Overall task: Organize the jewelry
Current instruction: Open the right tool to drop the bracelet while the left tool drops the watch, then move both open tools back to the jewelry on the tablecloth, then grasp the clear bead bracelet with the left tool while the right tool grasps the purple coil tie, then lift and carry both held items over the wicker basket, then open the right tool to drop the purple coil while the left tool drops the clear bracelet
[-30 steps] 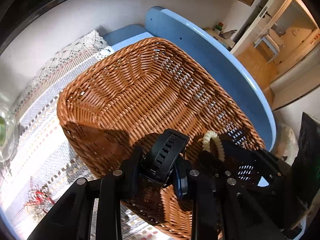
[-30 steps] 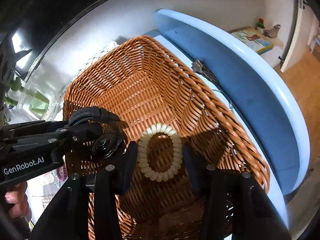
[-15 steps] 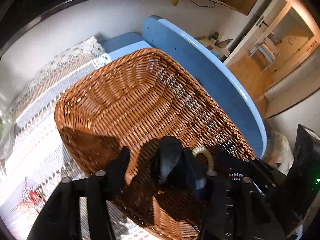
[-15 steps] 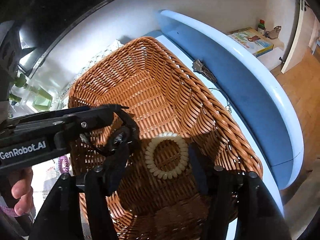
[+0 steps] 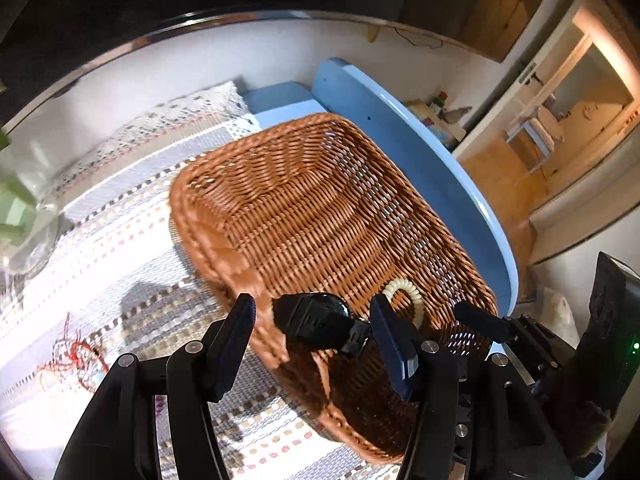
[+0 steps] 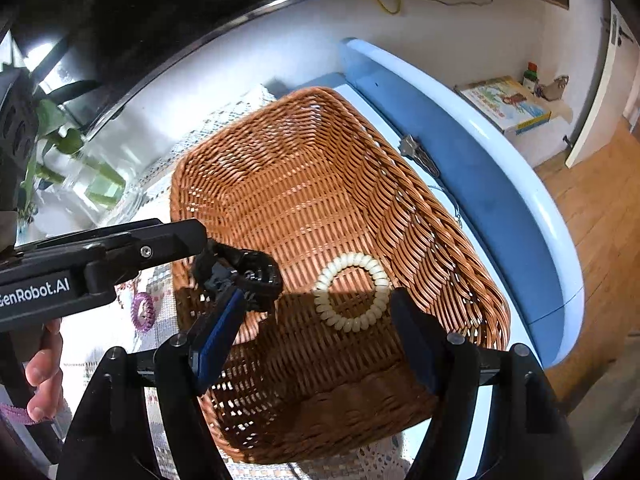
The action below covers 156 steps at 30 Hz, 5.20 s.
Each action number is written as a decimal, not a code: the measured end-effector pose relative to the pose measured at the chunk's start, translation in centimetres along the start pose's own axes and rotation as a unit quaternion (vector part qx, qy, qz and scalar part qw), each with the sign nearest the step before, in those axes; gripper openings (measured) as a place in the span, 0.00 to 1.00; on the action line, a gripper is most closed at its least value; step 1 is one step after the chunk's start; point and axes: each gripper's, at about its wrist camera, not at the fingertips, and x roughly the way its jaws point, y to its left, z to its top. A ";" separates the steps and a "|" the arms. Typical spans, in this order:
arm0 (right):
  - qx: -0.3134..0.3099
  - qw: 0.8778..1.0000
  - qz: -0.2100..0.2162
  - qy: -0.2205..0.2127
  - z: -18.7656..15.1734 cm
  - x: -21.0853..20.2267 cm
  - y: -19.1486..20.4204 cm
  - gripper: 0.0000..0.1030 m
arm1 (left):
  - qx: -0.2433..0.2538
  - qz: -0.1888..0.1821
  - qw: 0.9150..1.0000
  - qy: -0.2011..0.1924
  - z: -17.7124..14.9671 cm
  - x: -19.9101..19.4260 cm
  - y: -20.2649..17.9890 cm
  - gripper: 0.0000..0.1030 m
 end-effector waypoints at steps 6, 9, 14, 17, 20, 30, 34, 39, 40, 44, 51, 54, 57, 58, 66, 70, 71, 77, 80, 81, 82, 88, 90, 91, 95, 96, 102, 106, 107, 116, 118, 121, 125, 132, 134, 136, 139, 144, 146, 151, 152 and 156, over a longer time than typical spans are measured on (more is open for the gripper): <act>-0.037 0.999 -0.004 -0.003 0.0 -0.9 2.2 0.74 | -0.028 0.001 0.999 -0.019 -0.9 -2.0 1.7 0.59; -0.056 0.998 -0.004 -0.005 -0.1 -1.1 3.5 0.74 | -0.035 0.000 0.999 -0.025 -1.3 -2.6 2.3 0.59; -0.080 0.997 -0.002 -0.006 -0.4 -1.3 5.3 0.74 | -0.045 0.002 0.999 -0.030 -2.1 -3.4 3.1 0.59; -0.082 0.997 0.008 -0.007 -0.4 -1.4 5.9 0.74 | -0.052 0.004 0.998 -0.034 -2.4 -3.7 3.7 0.59; -0.085 0.996 0.016 -0.013 -0.5 -1.7 6.6 0.74 | -0.065 0.008 0.997 -0.042 -2.7 -4.4 5.1 0.59; -0.151 0.986 0.068 -0.019 0.3 -1.6 12.1 0.75 | -0.174 0.087 0.978 -0.080 -4.5 -8.9 18.3 0.59; -0.192 0.976 0.103 0.002 0.4 0.0 15.8 0.75 | -0.199 0.140 0.968 -0.059 -6.9 -7.9 22.2 0.59; -0.259 0.958 0.101 0.064 -1.5 5.1 21.0 0.77 | -0.227 0.204 0.952 0.002 -10.9 -3.8 26.0 0.59; -0.263 0.956 0.107 0.077 -1.7 6.0 21.6 0.77 | -0.228 0.206 0.952 0.005 -11.0 -3.7 26.2 0.59; -0.266 0.950 0.118 0.111 -2.8 9.1 23.2 0.77 | -0.234 0.229 0.945 0.019 -12.5 -1.8 27.6 0.58; -0.268 0.957 0.030 0.110 -3.4 12.4 22.8 0.74 | -0.224 0.222 0.949 -0.004 -13.2 -1.5 27.5 0.16; -0.265 0.957 0.023 0.116 -3.1 13.0 22.4 0.64 | -0.244 0.226 0.943 -0.025 -13.2 -1.3 27.6 0.09; -0.288 0.952 0.021 0.103 -3.5 13.4 22.6 0.47 | -0.268 0.211 0.939 -0.038 -13.5 -1.6 27.8 0.09; -0.299 0.949 0.024 0.097 -3.7 13.3 22.7 0.38 | -0.272 0.207 0.939 -0.040 -13.6 -1.7 28.3 0.09; -0.239 0.962 0.094 0.096 -3.0 11.5 20.5 0.13 | -0.322 0.114 0.936 -0.088 -15.0 -5.7 29.3 0.08; -0.223 0.967 0.102 0.073 -1.8 9.7 19.9 0.13 | -0.317 0.101 0.936 -0.116 -14.9 -7.9 28.7 0.08; -0.219 0.968 0.103 0.070 -1.6 9.4 19.8 0.13 | -0.322 0.093 0.934 -0.124 -15.0 -8.5 28.4 0.08; -0.182 0.973 0.130 0.053 -0.4 7.1 18.3 0.13 | -0.307 0.077 0.938 -0.143 -14.3 -10.8 26.9 0.08; -0.174 0.974 0.137 0.041 0.0 5.9 17.7 0.13 | -0.278 0.085 0.946 -0.140 -13.2 -10.7 25.0 0.08; -0.171 0.974 0.142 0.046 0.0 6.0 17.6 0.13 | -0.277 0.082 0.947 -0.138 -12.9 -10.6 24.6 0.08; -0.167 0.974 0.146 0.055 -0.1 6.3 17.6 0.13 | -0.277 0.080 0.948 -0.137 -12.7 -10.3 24.4 0.08; -0.144 0.970 0.158 0.114 -2.4 8.8 17.3 0.13 | -0.273 0.077 0.950 -0.132 -12.6 -9.9 23.2 0.08; -0.144 0.970 0.156 0.119 -3.1 9.0 17.2 0.13 | -0.275 0.077 0.949 -0.135 -12.9 -10.4 23.1 0.09; -0.145 0.970 0.153 0.120 -3.4 9.1 17.1 0.13 | -0.276 0.077 0.949 -0.134 -12.9 -10.4 23.1 0.09; -0.149 0.975 0.121 0.111 -3.8 9.4 16.7 0.16 | -0.288 0.078 0.946 -0.129 -13.5 -10.4 23.5 0.09; -0.152 0.976 0.108 0.108 -3.8 9.5 16.6 0.17 | -0.290 0.077 0.945 -0.128 -13.6 -10.3 23.6 0.09; -0.175 0.976 0.085 0.099 -4.0 10.2 16.7 0.32 | -0.292 0.075 0.946 -0.121 -13.8 -10.0 23.2 0.09; -0.216 0.971 0.056 0.083 -5.0 11.0 18.0 0.39 | -0.294 0.075 0.945 -0.119 -13.7 -10.1 23.0 0.09; -0.230 0.969 0.039 0.079 -5.1 11.1 18.2 0.30 | -0.294 0.073 0.946 -0.118 -13.7 -10.1 23.0 0.09; -0.207 0.974 0.055 0.070 -4.0 8.8 17.7 0.11 | -0.288 0.067 0.948 -0.120 -13.4 -10.5 22.2 0.09; -0.196 0.977 0.066 0.049 -3.1 7.1 17.2 0.11 | -0.282 0.065 0.950 -0.120 -13.0 -10.4 21.8 0.09; -0.185 0.980 0.073 0.022 -1.9 4.9 16.5 0.11 | -0.265 0.058 0.955 -0.116 -11.9 -9.9 20.8 0.09; -0.156 0.985 0.077 -0.007 -0.2 2.5 14.9 0.11 | -0.224 0.046 0.967 -0.111 -9.3 -8.7 18.0 0.09; -0.114 0.992 0.031 -0.051 2.1 -0.7 10.0 0.11 | -0.152 0.021 0.984 -0.094 -3.7 -5.5 12.8 0.09; -0.096 0.994 0.021 -0.054 2.5 -1.2 8.2 0.11 | -0.129 0.014 0.988 -0.090 -1.8 -4.5 10.9 0.09; -0.076 0.995 0.008 -0.056 2.7 -1.5 6.4 0.11 | -0.109 0.013 0.990 -0.086 -0.6 -3.8 9.3 0.09; -0.046 0.997 -0.009 -0.055 3.0 -1.7 3.3 0.11 | -0.076 0.008 0.994 -0.077 1.3 -2.0 6.3 0.09; -0.015 0.999 -0.015 -0.041 2.5 -1.8 -0.2 0.12 | -0.038 0.024 0.998 -0.040 3.1 2.1 2.5 0.09; -0.015 0.999 -0.018 -0.035 2.2 -1.8 -1.2 0.12 | -0.030 0.038 0.999 -0.024 3.5 3.5 1.6 0.09; -0.038 0.999 -0.014 -0.005 1.1 -0.5 -1.2 0.12 | 0.010 0.093 0.996 -0.003 4.2 6.6 0.0 0.09; -0.044 0.999 -0.018 -0.001 1.0 -0.1 -1.0 0.12 | 0.014 0.086 0.996 0.006 4.3 7.3 -0.2 0.09; -0.057 0.998 -0.028 0.030 0.4 1.9 -0.6 0.12 | 0.019 0.102 0.994 0.033 4.5 9.5 -0.5 0.09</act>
